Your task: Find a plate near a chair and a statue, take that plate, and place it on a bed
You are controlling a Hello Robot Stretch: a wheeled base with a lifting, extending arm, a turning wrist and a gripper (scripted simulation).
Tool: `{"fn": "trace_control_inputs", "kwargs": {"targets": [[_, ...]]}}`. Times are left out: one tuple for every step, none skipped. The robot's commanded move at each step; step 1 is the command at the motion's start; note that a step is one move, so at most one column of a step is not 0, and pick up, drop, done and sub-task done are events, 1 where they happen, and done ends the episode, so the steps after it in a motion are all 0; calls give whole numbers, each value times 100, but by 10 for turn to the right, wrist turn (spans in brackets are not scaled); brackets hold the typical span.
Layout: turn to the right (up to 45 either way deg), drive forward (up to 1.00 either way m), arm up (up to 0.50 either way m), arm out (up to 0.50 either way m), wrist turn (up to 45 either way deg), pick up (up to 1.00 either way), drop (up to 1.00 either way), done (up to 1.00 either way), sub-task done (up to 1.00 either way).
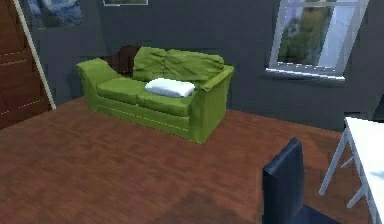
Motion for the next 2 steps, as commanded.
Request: {"fn": "trace_control_inputs", "kwargs": {"targets": [[0, 0, 0, 0, -450, 0, 0, 0, 0], [0, 0, 0, 0, -450, 0, 0, 0, 0]]}}
